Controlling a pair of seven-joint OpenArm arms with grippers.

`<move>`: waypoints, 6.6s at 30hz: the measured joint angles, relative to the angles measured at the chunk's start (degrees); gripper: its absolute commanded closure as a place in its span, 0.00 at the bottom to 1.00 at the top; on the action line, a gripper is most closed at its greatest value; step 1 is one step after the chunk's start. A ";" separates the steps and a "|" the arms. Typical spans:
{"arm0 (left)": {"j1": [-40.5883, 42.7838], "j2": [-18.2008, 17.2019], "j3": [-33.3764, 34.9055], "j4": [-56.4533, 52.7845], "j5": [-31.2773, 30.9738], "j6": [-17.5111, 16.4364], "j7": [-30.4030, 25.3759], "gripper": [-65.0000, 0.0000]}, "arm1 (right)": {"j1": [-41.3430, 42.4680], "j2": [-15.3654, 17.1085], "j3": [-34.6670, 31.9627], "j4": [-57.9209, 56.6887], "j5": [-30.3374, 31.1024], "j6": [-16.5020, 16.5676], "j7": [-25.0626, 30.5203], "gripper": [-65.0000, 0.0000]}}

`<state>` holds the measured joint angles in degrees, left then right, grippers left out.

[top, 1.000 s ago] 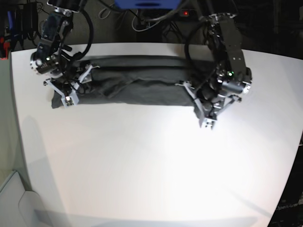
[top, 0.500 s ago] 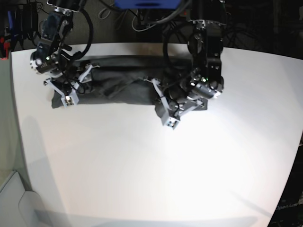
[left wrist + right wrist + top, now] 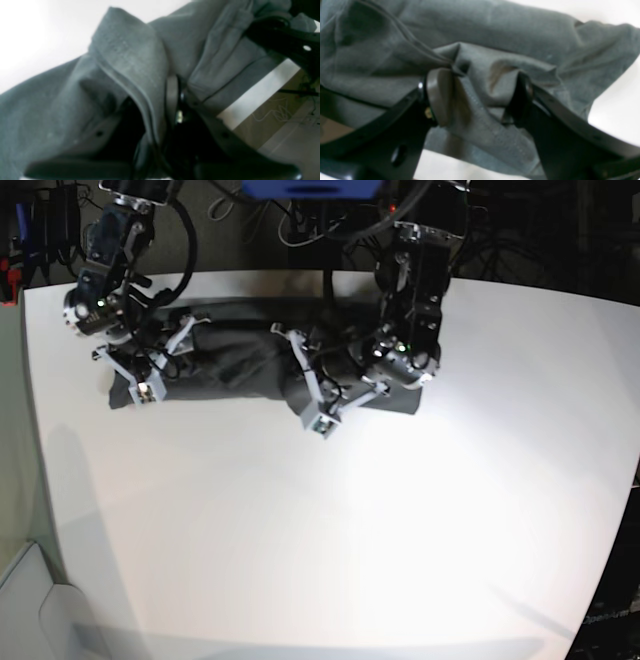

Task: Layout the t-shirt on the table in an organized manner, then fold the t-shirt properly
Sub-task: 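Fold the strip end with the left gripper toward the right gripper, then press the folded bundle ends with both grippers, then fold the bundle end with the right gripper toward the left gripper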

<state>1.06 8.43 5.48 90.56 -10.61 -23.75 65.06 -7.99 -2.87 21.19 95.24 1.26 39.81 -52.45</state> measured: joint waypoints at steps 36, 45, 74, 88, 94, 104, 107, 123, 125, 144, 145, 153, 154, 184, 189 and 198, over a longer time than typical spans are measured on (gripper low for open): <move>-0.09 -0.04 5.11 0.02 -11.91 19.69 -3.45 0.79 | 0.17 -0.13 0.00 0.00 -0.20 0.00 -0.24 0.44; -0.44 -0.13 4.94 2.10 -12.83 19.23 -5.01 0.56 | 0.68 0.13 0.17 -2.32 0.09 -0.20 2.32 0.44; 1.97 -22.40 -8.74 -6.64 -38.01 19.37 -9.77 1.00 | 1.09 -0.31 0.00 2.03 -1.31 0.22 -3.13 0.43; 0.22 -21.07 -9.07 -10.58 -36.46 18.60 -10.32 1.00 | 3.21 1.46 4.22 9.62 -1.42 0.24 -12.24 0.43; 0.20 -21.07 -9.14 -10.58 -36.37 18.60 -10.29 1.00 | 6.71 2.47 8.96 0.09 -1.86 0.22 -12.09 0.43; 0.22 -21.07 -9.14 -10.58 -36.39 18.60 -10.32 1.00 | 8.00 3.06 9.51 -4.92 -0.74 -0.04 -10.49 0.43; 0.20 -21.07 -9.14 -10.58 -36.37 18.62 -10.34 1.00 | 8.76 3.45 9.51 -7.63 0.11 -0.15 -8.09 0.44; 0.20 -21.09 -9.35 -10.71 -36.15 18.62 -10.47 1.00 | 8.17 2.16 9.49 -7.28 1.77 -0.11 -6.19 1.00; 0.13 -21.05 -9.40 -10.71 -36.09 19.06 -10.54 1.00 | 6.40 0.44 9.44 -2.71 0.83 -0.02 -8.59 1.00; 0.09 -21.07 -9.40 -10.93 -36.13 19.06 -10.95 1.00 | 1.46 -1.27 1.81 19.23 31.12 0.22 -29.33 1.00; 0.13 -21.09 -9.40 -10.93 -36.15 19.04 -10.95 1.00 | 1.66 -1.36 0.72 19.26 34.62 0.22 -29.09 1.00; 0.11 -21.09 -9.40 -10.93 -36.17 19.04 -10.95 1.00 | 3.63 -1.60 -8.76 19.15 44.54 0.20 -29.22 1.00; 0.11 -21.09 -9.40 -10.93 -36.15 19.04 -10.95 1.00 | 4.48 -2.16 -9.81 19.15 44.37 0.20 -29.07 1.00; 0.66 -18.23 -18.58 -6.93 -34.88 19.67 -9.46 1.00 | 12.41 0.00 -32.00 -4.39 44.44 0.00 -15.87 1.00; 0.94 -17.97 -18.93 -6.03 -34.77 19.74 -9.27 1.00 | 12.98 0.02 -32.04 -4.39 44.44 0.00 -15.85 1.00; 8.11 -18.43 -39.47 -0.33 -34.56 19.63 -6.12 1.00 | 12.87 0.00 -32.15 -4.50 44.52 0.00 -15.85 0.91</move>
<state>9.17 -10.00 -34.00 90.24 -45.17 -4.12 58.94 4.89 -2.87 -10.96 90.74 45.78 39.81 -68.29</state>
